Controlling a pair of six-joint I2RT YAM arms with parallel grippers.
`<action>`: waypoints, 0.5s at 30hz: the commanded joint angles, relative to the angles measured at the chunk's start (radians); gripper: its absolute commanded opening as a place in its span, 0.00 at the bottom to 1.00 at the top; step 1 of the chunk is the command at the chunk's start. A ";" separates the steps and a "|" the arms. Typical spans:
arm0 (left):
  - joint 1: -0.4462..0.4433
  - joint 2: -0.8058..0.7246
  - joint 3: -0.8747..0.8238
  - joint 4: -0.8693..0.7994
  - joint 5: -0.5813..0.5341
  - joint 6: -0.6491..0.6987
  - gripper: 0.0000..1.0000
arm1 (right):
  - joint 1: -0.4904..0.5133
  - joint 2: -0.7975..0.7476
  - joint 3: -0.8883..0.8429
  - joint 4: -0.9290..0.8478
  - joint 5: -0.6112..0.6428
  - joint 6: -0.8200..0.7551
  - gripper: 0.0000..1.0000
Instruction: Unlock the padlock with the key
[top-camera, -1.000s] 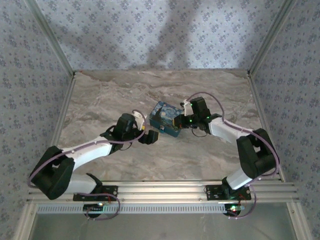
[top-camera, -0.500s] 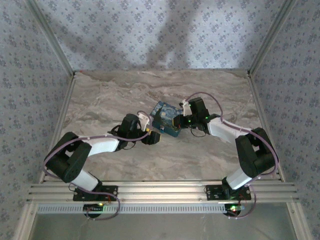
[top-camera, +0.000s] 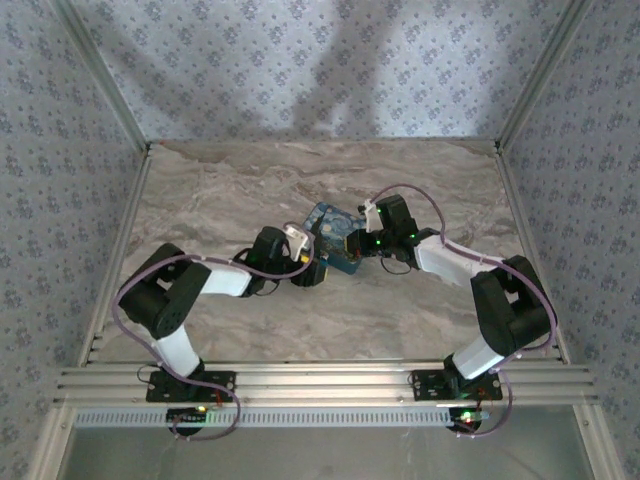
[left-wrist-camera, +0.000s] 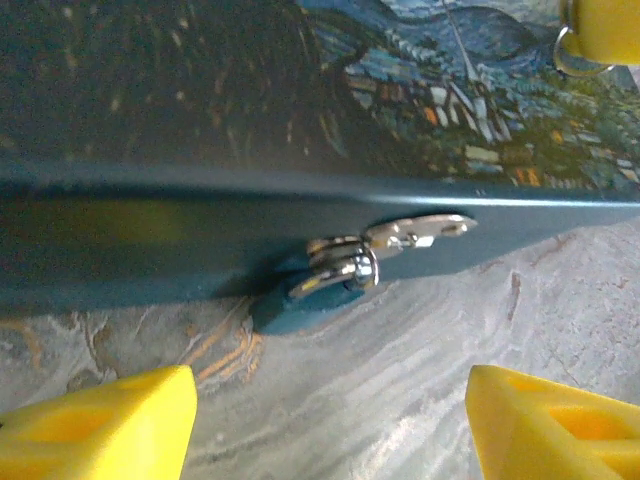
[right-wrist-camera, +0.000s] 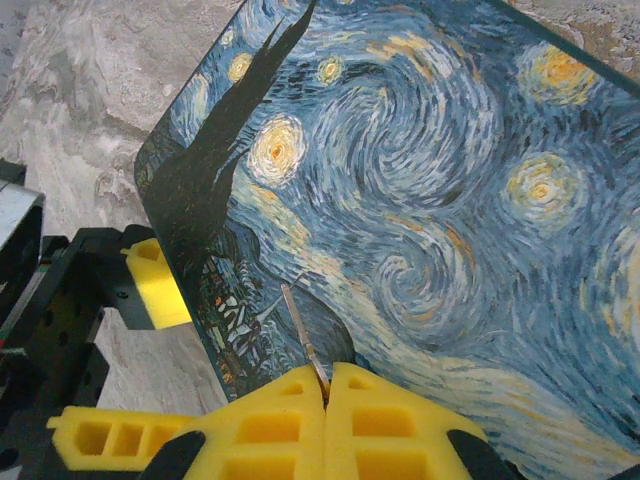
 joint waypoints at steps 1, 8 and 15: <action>0.005 0.026 0.041 0.053 0.028 0.020 0.71 | 0.006 0.007 -0.019 -0.099 0.052 -0.003 0.00; 0.005 0.059 0.075 0.050 0.054 0.014 0.66 | 0.011 0.011 -0.020 -0.098 0.054 -0.002 0.00; 0.001 0.076 0.086 0.046 0.070 0.004 0.60 | 0.017 0.014 -0.017 -0.096 0.057 0.001 0.00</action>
